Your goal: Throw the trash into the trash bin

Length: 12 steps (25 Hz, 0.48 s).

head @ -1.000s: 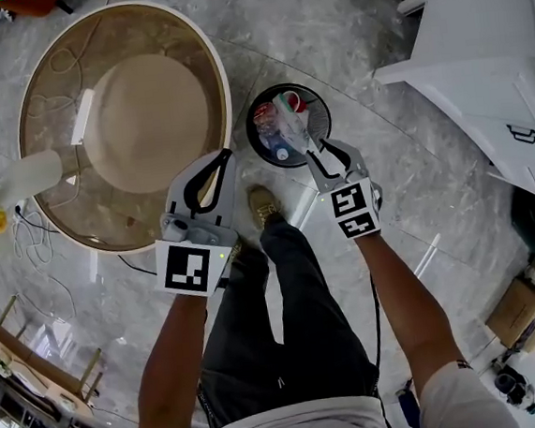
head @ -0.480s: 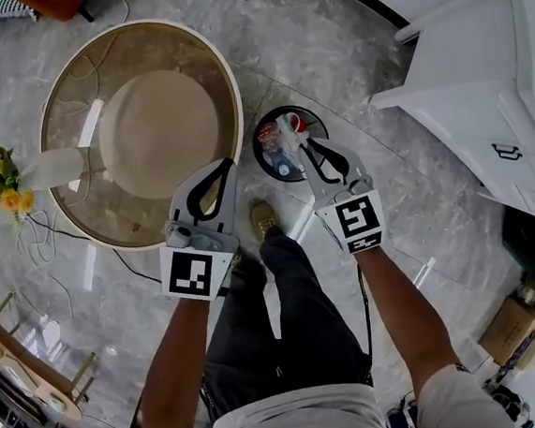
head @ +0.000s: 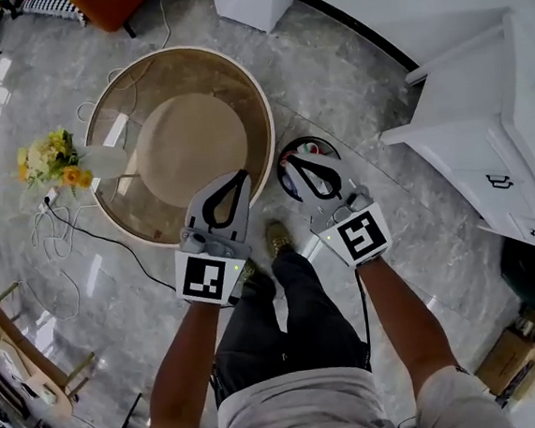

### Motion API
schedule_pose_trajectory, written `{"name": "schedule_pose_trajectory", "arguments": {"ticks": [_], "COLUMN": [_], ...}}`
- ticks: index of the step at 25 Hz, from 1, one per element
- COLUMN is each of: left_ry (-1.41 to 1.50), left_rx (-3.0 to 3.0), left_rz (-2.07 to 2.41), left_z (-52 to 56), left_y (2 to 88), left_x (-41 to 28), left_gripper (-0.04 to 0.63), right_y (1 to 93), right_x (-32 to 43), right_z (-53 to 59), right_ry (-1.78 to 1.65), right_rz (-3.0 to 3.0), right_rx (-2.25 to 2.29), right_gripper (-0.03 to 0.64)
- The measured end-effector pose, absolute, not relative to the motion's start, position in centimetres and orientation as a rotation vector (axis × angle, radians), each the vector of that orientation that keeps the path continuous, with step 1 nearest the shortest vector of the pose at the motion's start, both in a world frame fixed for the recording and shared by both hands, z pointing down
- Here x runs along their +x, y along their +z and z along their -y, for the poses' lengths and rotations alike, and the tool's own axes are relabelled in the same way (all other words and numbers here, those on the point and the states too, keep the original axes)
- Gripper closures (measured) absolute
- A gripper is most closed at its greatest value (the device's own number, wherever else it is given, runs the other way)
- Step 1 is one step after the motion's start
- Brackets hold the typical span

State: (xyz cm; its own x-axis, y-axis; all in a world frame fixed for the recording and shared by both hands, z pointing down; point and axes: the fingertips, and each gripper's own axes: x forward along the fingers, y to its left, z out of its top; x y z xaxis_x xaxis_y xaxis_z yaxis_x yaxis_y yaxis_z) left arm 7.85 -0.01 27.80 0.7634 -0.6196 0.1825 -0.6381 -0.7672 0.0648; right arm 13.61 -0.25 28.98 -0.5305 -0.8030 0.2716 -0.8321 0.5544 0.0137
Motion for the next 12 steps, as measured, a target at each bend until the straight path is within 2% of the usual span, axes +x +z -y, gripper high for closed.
{"name": "schedule_pose_trajectory", "arguments": {"ticks": [12], "left_ry": [0.071], "left_rx": [2.893], "left_rz": [1.133], "left_z": [-1.5], "left_y": [13.5], "left_x": [1.7], "left_gripper": [0.595], "right_y": [12.4], "right_x": [3.9], "right_z": [-1.5], "right_ry": [0.036], "right_rz": [2.85], "right_rx": [1.177], "right_gripper": [0.615]}}
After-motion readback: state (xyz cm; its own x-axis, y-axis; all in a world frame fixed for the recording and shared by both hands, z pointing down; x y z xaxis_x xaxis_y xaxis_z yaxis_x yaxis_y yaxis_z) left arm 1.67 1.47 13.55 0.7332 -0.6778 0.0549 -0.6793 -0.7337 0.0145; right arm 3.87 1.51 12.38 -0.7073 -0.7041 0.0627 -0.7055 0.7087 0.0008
